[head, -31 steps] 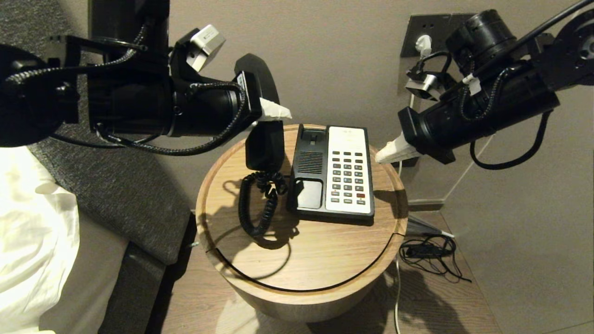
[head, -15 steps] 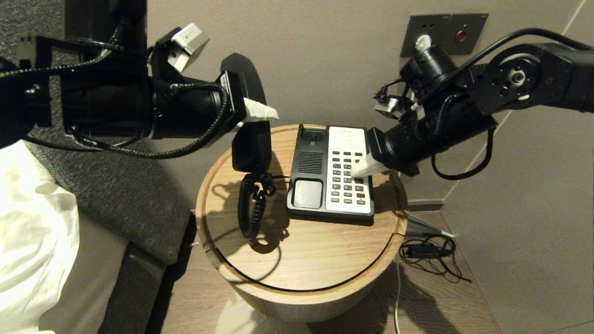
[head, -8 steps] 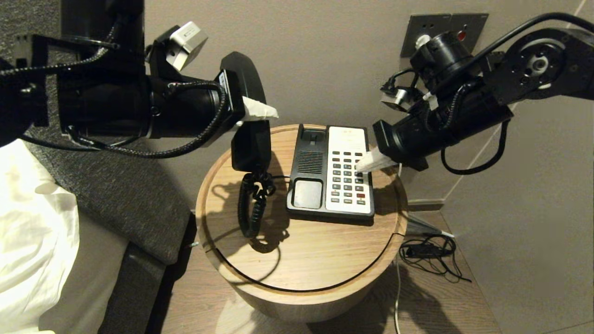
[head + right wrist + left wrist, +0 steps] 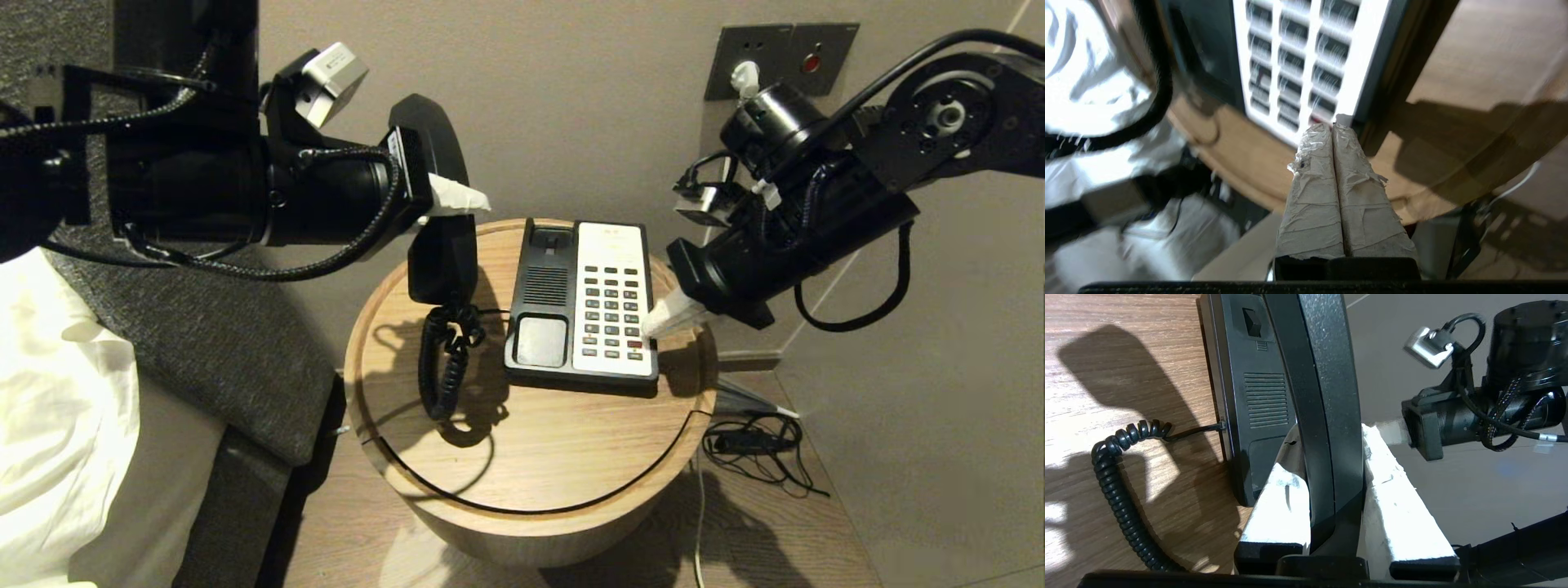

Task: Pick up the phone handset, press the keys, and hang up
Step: Dial the number

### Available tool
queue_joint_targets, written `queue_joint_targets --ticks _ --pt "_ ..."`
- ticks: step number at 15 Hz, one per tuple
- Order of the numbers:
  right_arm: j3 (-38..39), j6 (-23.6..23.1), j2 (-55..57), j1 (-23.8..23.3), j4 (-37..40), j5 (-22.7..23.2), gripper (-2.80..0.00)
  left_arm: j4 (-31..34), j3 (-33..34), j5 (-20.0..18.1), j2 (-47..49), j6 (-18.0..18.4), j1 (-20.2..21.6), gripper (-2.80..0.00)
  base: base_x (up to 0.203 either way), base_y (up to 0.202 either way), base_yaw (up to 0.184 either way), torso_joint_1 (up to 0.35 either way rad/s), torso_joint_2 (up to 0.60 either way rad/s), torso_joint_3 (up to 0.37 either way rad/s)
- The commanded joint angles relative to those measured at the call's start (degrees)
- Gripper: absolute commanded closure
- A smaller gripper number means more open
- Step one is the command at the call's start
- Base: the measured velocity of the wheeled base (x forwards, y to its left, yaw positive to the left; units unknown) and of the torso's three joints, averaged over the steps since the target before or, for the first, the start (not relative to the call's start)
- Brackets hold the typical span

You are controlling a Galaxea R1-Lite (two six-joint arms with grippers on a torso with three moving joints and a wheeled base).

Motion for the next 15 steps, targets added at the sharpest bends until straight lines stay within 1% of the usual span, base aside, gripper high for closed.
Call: queue_joint_targets --ticks 1,6,15 --pt "-0.38 0.10 0.04 0.18 1.61 2.53 0.00 0.04 0.44 -0.10 -0.05 -0.22 0.01 0.00 0.000 0.000 0.000 0.000 0.00 0.000" --pt "-0.17 -0.35 0.19 1.76 3.39 2.99 0.00 0.13 0.81 -0.19 -0.40 -0.36 0.32 0.00 0.000 0.000 0.000 0.000 0.00 0.000" --pt "-0.41 -0.59 1.79 1.72 2.42 2.71 0.00 -0.04 0.63 -0.19 0.47 -0.31 0.45 0.00 0.000 0.000 0.000 0.000 0.00 0.000"
